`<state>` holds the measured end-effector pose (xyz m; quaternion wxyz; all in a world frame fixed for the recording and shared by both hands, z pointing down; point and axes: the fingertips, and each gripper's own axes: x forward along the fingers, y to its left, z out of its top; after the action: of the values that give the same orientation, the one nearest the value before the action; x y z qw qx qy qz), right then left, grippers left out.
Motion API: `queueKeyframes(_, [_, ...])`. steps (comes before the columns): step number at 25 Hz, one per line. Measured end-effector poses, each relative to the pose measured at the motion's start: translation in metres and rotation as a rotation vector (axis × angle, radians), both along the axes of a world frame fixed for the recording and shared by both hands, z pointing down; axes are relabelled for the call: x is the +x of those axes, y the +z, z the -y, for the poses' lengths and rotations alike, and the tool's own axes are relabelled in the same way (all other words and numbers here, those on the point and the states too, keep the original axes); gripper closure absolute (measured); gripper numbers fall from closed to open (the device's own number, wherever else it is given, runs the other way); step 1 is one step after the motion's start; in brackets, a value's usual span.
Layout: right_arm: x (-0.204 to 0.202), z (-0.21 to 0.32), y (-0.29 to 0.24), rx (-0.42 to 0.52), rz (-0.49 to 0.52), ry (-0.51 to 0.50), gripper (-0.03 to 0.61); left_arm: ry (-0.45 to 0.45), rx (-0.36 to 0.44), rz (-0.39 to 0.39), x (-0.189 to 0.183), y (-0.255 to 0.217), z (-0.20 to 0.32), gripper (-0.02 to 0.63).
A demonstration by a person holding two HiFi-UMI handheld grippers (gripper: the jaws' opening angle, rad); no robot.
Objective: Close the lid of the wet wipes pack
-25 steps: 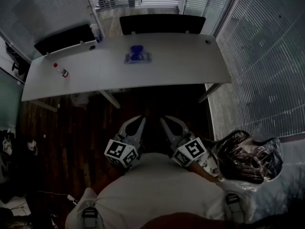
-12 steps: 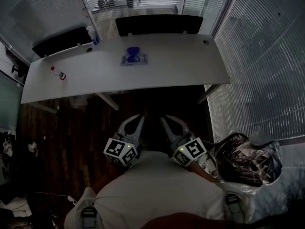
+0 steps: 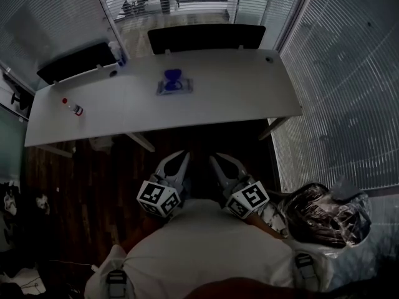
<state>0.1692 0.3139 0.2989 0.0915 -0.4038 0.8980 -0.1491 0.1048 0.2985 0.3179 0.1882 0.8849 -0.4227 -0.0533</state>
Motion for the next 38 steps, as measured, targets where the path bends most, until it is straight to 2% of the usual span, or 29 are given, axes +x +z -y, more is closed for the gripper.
queueKeyframes(16, [-0.096,0.168,0.005,-0.029,-0.060,-0.014,0.578,-0.015,-0.022,-0.041,-0.097,0.004,0.168,0.611])
queueKeyframes(23, [-0.143,0.241,-0.006,0.011,-0.099,-0.012,0.578,-0.035,-0.002,-0.051,-0.144,-0.009,0.241,0.611])
queueKeyframes(30, [-0.164,0.291,-0.009,0.034,-0.099,-0.006,0.578,-0.018,0.018,-0.055,-0.160,-0.011,0.288,0.611])
queueKeyframes(38, [-0.162,0.314,-0.012,0.045,-0.099,-0.018,0.580,-0.035,0.021,-0.050,-0.158,-0.012,0.309,0.611])
